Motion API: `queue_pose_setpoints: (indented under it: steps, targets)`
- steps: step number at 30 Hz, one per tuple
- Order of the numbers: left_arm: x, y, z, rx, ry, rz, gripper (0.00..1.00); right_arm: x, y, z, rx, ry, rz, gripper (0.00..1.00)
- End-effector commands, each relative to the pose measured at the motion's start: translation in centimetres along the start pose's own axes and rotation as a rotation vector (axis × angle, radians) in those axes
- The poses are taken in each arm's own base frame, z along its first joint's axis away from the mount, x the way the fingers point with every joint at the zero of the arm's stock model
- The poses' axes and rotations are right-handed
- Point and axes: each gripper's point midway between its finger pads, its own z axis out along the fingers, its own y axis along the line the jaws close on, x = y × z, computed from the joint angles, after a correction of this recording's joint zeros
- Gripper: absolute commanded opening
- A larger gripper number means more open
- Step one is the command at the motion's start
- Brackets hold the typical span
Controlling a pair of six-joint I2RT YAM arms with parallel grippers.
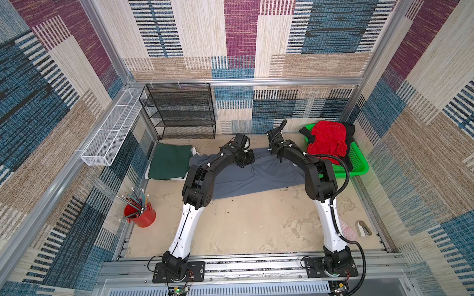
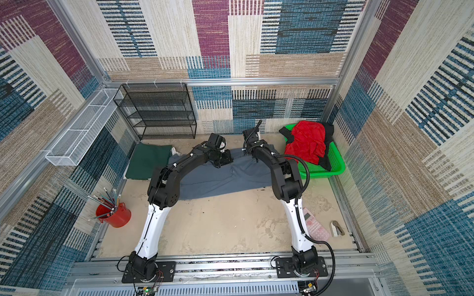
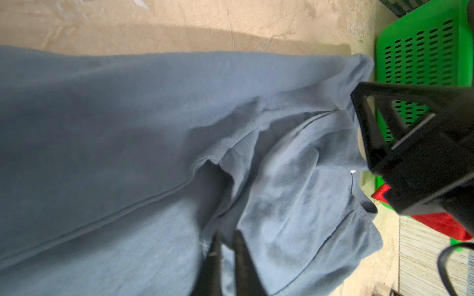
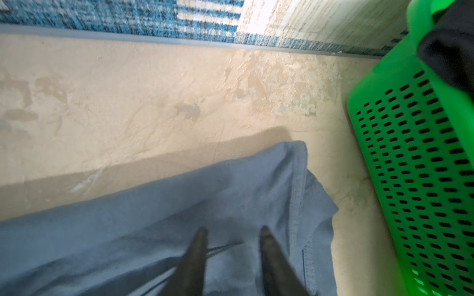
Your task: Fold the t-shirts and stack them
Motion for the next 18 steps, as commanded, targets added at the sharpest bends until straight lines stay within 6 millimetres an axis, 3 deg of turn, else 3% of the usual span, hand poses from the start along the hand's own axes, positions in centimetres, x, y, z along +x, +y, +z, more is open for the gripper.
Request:
queue_pose_setpoints:
  steps: [1, 3, 6, 9, 14, 18]
  targets:
    - [-0.8, -0.4, -1.1, -0.002, -0.027, 0.04, 0.4, -1.8, -0.9, -2.2, -0.001, -0.027, 0.044, 0.77]
    - [-1.3, -0.8, -2.1, -0.001, -0.052, 0.064, 0.56, -2.1, -1.4, -3.4, -0.015, -0.024, 0.066, 1.0]
    - [-1.9, -1.4, -4.3, -0.028, -0.084, 0.116, 0.71, -1.5, -1.5, -5.2, -0.071, 0.006, 0.089, 0.99]
    - [-1.5, -0.5, -7.3, -0.114, -0.098, 0.163, 0.74, 0.3, -1.8, -7.2, -0.139, 0.04, 0.133, 0.98]
    - [1.3, 4.6, -13.3, -0.353, -0.178, 0.193, 0.85, 3.6, -1.5, -9.9, -0.269, 0.071, 0.19, 0.99]
    - [5.0, 9.3, -17.0, -0.518, -0.187, 0.171, 0.9, 6.5, -0.9, -9.6, -0.305, 0.129, 0.185, 0.94]
